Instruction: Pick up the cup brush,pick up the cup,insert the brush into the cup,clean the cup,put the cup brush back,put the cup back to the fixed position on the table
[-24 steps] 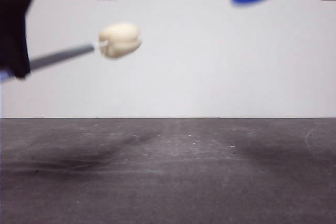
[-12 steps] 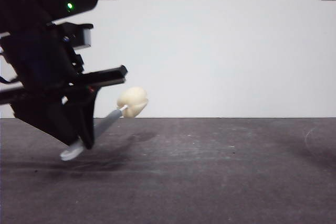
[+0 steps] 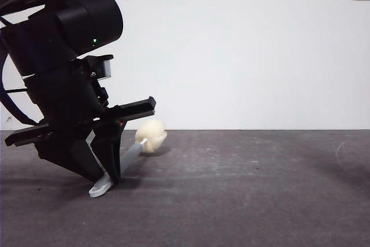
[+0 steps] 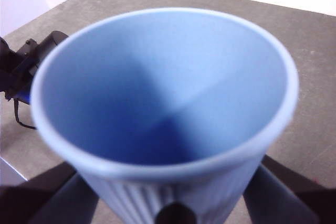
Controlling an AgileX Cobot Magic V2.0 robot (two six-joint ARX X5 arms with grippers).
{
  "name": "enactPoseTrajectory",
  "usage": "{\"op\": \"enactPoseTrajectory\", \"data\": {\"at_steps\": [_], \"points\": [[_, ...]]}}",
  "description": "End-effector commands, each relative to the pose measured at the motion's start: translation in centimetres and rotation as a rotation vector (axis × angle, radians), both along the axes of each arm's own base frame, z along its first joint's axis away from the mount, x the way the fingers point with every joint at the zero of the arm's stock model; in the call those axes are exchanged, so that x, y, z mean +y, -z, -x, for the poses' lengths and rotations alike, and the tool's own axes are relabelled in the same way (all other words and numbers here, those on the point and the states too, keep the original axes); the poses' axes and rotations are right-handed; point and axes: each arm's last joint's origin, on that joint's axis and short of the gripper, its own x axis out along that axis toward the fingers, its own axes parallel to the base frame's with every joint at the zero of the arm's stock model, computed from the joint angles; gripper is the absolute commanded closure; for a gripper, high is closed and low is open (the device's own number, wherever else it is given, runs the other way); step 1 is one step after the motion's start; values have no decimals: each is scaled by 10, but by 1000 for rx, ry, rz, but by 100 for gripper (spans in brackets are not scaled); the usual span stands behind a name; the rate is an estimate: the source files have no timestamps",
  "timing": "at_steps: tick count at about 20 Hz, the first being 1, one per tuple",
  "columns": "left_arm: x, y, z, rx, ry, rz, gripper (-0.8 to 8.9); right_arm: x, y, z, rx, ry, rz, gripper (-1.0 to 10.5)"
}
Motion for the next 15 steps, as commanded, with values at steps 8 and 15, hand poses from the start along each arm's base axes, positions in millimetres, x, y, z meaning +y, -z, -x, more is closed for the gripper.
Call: {"op": "enactPoseTrajectory", "data": {"at_steps": [8,15], "points": [[0,13,1,74,8,2,652,1,0,0,6,3,-17,959],[-2,10,2,101,51,45,431,5,1,-3,15,4,-6,959]]}}
